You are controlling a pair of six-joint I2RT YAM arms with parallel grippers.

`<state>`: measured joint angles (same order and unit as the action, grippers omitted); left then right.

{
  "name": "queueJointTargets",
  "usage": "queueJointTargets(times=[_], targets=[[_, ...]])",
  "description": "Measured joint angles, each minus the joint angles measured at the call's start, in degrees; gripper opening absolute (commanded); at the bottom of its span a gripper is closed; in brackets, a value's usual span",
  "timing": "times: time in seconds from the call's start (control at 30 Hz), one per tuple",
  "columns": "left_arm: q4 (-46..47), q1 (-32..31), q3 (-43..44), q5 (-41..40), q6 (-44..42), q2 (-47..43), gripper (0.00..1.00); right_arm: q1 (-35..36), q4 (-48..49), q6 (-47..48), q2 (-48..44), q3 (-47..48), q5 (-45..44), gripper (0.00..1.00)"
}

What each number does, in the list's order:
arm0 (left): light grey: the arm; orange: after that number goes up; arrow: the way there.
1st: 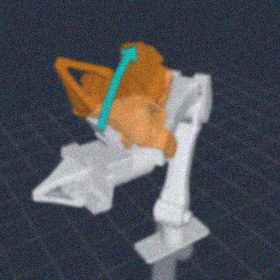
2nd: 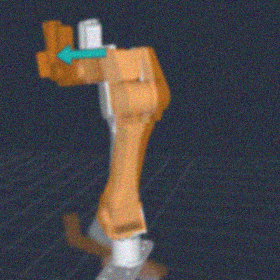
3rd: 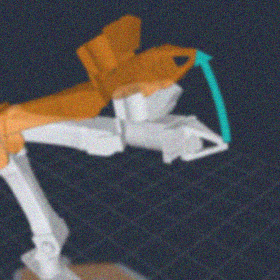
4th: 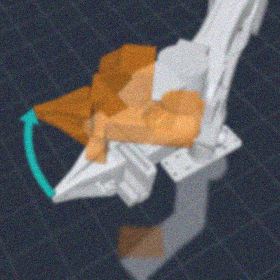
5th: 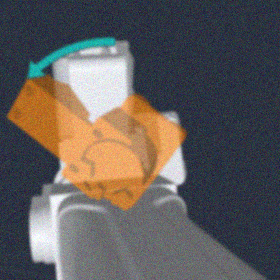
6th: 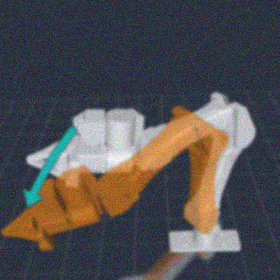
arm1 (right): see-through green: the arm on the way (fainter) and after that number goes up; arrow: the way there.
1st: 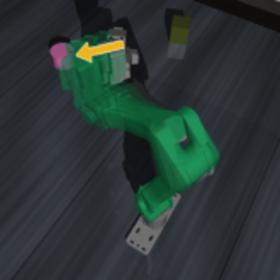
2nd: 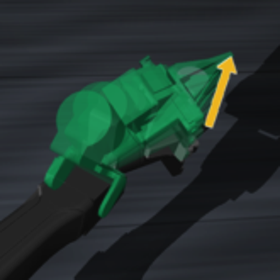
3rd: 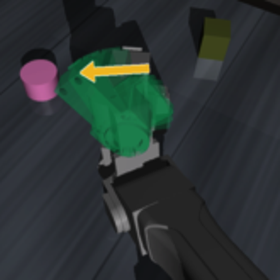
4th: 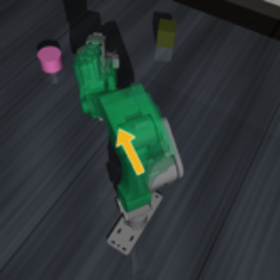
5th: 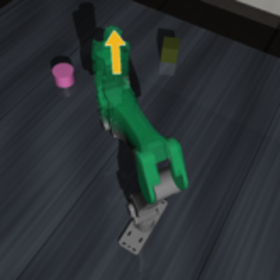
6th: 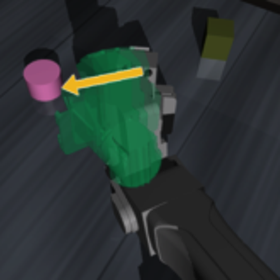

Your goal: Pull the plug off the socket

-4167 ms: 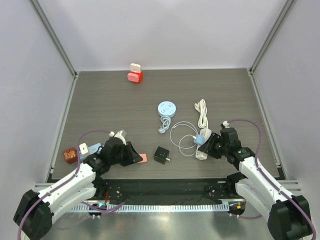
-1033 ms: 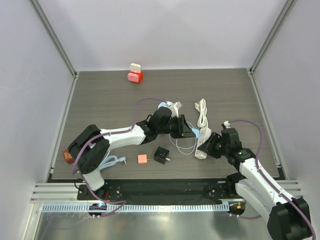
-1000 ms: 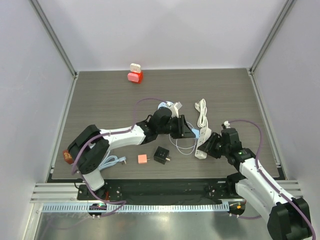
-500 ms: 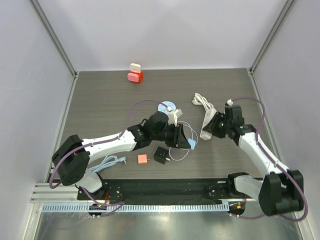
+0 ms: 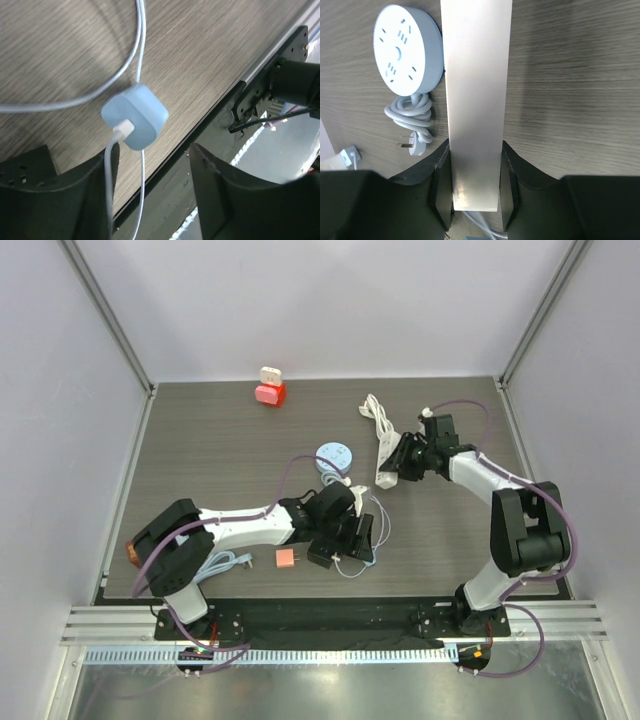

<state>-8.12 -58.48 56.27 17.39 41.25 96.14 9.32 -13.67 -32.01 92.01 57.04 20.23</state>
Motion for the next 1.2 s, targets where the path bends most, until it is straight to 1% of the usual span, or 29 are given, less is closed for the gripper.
queueJointTargets(times=[0.03, 0.07, 0.17, 0.27, 0.33, 0.47, 0.5, 0.57, 0.6, 0.67, 0.7, 0.73, 0.77, 0.8, 0.83, 0.87, 0.9, 1.07, 1.2], targets=[[-0.52, 0.00, 0.26, -0.52, -0.11, 0.00, 0.65, 0.55, 0.22, 0.00, 1.11, 0.20, 0.04, 0.01], [-0.94, 0.00, 0.66, -1.03, -0.35, -0.02, 0.66, 1.11, 0.33, 0.02, 2.14, 0.39, 0.09, 0.01], [-1.97, 0.00, 1.40, -2.34, -1.07, -0.33, 0.67, 2.08, 0.46, 0.04, 4.02, 0.61, 0.09, 0.07], [-4.28, 0.00, 2.03, -4.00, -1.38, -1.79, 0.67, 2.62, 0.72, 0.24, 4.83, 0.61, 0.09, 0.16], [-6.23, 0.00, 2.95, -4.98, -1.51, -3.32, 0.68, 2.67, 1.03, 0.39, 5.16, 0.63, 0.07, 0.27], [-9.25, 0.55, 5.75, -7.06, -1.68, -6.97, 0.69, 2.69, 1.46, 0.55, 5.40, 0.63, 0.04, 0.40], [-9.88, 0.94, 6.27, -7.56, -1.68, -8.41, 0.70, 2.69, 1.57, 0.66, 5.44, 0.63, 0.04, 0.50], [-10.73, 2.03, 6.84, -8.39, -1.66, -11.13, 0.70, 2.69, 1.70, 0.94, 5.51, 0.63, 0.02, 0.57], [-11.43, 3.06, 6.97, -8.76, -1.60, -12.87, 0.71, 2.69, 1.73, 1.27, 5.51, 0.68, -0.13, 0.64], [-12.52, 5.27, 7.28, -9.49, -1.44, -15.72, 0.71, 2.69, 1.73, 1.90, 5.51, 0.85, -0.55, 0.70], [-13.09, 6.82, 7.32, -9.84, -1.29, -17.25, 0.73, 2.69, 1.64, 2.19, 5.51, 1.03, -0.87, 0.76], [-13.64, 8.11, 7.32, -10.21, -1.22, -18.43, 0.73, 2.69, 1.40, 2.47, 5.51, 1.33, -1.46, 0.80], [-14.49, 9.51, 7.32, -10.88, -1.05, -19.89, 0.74, 2.69, 1.14, 2.95, 5.51, 1.70, -2.03, 0.82], [-15.47, 10.88, 7.32, -11.56, -0.85, -21.11, 0.76, 2.69, 0.74, 3.30, 5.51, 2.25, -2.78, 0.87], [-16.37, 12.09, 7.32, -12.35, -0.70, -22.16, 0.77, 2.69, -0.07, 3.54, 5.51, 2.95, -3.98, 0.90], [-17.49, 13.38, 7.32, -13.57, -0.39, -23.45, 0.78, 2.69, -0.85, 3.91, 5.51, 3.72, -5.18, 0.96], [-18.80, 14.56, 7.32, -14.80, 0.11, -24.68, 0.80, 2.69, -1.44, 4.07, 5.51, 4.26, -6.19, 1.00], [-26.18, 20.31, 6.05, -19.41, 0.61, -30.53, 0.84, 2.69, -6.08, 5.42, 4.31, 5.90, -12.00, 1.00], [-33.03, 25.22, 4.04, -21.29, 0.74, -33.81, 0.87, 2.38, -8.94, 5.38, 1.95, 5.90, -12.13, 1.00]])
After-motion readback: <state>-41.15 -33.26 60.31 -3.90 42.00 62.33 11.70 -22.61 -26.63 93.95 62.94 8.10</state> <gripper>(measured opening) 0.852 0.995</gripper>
